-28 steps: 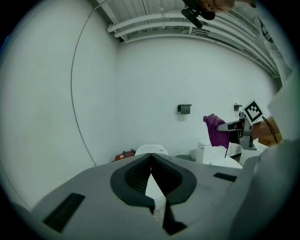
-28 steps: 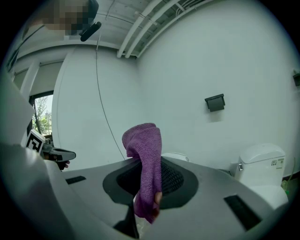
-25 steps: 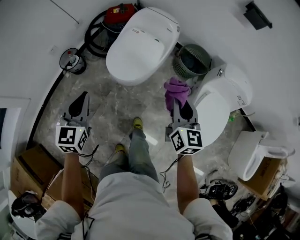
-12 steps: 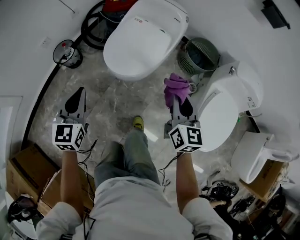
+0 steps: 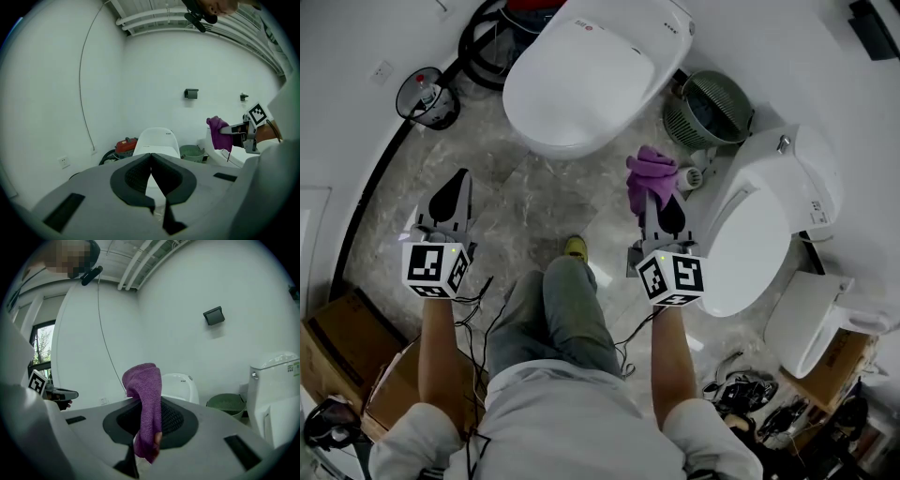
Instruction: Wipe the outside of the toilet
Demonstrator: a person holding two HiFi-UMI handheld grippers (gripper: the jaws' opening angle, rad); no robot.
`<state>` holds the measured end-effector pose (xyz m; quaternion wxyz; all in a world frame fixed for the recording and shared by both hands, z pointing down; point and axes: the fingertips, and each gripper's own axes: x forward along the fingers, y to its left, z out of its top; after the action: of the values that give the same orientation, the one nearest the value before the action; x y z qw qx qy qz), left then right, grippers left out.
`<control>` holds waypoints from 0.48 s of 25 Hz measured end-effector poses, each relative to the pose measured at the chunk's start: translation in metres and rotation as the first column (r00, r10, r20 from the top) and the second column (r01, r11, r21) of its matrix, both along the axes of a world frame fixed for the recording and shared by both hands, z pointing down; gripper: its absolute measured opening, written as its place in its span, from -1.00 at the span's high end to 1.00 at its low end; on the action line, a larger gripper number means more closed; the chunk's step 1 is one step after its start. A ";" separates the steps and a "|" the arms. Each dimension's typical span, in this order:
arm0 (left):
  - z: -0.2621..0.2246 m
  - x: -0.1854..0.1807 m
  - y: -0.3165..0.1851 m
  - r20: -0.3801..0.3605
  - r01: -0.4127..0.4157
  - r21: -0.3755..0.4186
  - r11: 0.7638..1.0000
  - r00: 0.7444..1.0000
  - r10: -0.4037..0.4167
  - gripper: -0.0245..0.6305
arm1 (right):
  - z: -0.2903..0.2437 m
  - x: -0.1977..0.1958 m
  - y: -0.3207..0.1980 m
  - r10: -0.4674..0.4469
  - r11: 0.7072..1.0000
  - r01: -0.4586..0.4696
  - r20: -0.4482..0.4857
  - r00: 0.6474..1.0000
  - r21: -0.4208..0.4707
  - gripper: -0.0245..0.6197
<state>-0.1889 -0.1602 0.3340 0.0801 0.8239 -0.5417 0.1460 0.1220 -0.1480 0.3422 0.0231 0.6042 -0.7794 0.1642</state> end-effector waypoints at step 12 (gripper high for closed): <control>0.110 -0.009 -0.023 -0.002 0.022 0.026 0.999 1.000 -0.022 0.87 | 0.102 -0.012 -0.030 -0.047 0.998 0.046 0.008 0.999 0.047 0.68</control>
<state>-0.1978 -0.1832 0.4445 0.0716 0.8191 -0.5524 0.1372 0.1097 -0.1777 0.4445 0.0092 0.5856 -0.7969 0.1479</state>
